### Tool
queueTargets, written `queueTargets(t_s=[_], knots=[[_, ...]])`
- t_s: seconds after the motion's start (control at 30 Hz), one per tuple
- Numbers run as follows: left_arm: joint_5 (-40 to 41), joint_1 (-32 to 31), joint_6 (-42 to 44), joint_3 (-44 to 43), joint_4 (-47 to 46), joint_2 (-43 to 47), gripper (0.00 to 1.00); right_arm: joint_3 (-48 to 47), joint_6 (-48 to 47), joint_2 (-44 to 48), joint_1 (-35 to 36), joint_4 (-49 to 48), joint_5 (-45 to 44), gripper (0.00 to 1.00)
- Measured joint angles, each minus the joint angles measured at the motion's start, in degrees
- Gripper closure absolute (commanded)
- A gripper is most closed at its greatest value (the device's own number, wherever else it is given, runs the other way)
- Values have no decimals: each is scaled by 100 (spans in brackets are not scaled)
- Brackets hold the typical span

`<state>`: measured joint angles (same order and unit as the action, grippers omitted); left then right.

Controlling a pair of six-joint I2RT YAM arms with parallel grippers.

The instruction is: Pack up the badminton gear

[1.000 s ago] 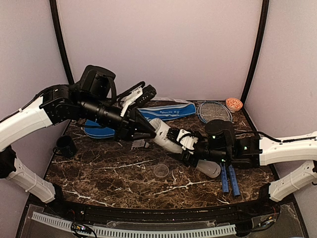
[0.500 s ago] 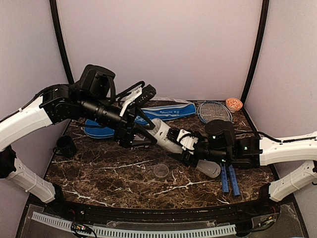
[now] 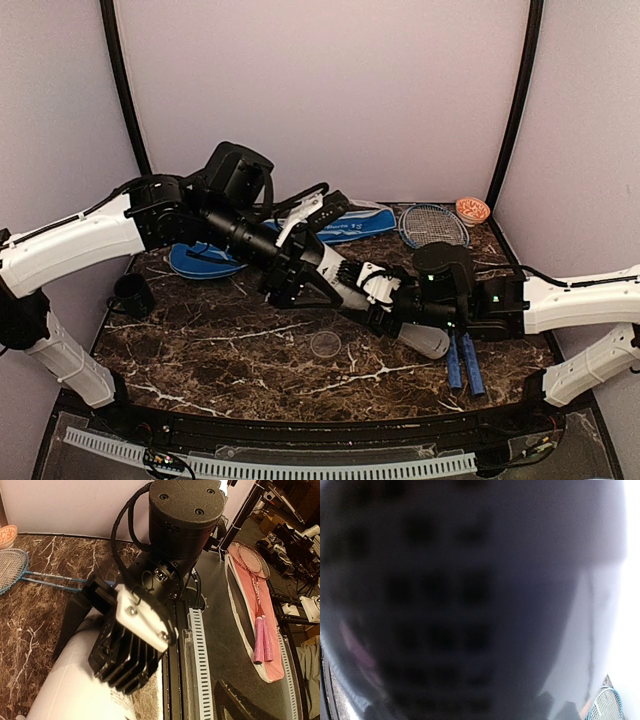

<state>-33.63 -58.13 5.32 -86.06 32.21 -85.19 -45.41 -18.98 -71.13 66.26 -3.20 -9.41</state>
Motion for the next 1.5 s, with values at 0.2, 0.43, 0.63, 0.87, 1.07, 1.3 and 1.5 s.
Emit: queueTargets(t_s=[0.2, 0.43, 0.63, 0.87, 1.07, 1.3, 1.5], knots=[[-175, -7, 4, -133, -83, -160, 22, 0, 52, 0, -15, -24, -81, 45], [-33, 2, 76, -125, 4, -28, 18, 57, 66, 50, -13, -79, -109, 45], [2, 813, -66, 201, -68, 846, 20, 188, 201, 216, -13, -308, -92, 45], [-15, 2317, -960, 1484, -1263, 2098, 21, 240, 321, 291, -13, -433, -90, 45], [48, 3338, -1954, 3086, -2468, 1792, 25, 332, 481, 461, -13, -472, -87, 45], [332, 3635, -2540, 4227, -3418, 728, 30, 459, 640, 684, -13, -481, -90, 45], [345, 3635, -2634, 4258, -4221, -256, 37, 487, 675, 721, -13, -492, -96, 45]])
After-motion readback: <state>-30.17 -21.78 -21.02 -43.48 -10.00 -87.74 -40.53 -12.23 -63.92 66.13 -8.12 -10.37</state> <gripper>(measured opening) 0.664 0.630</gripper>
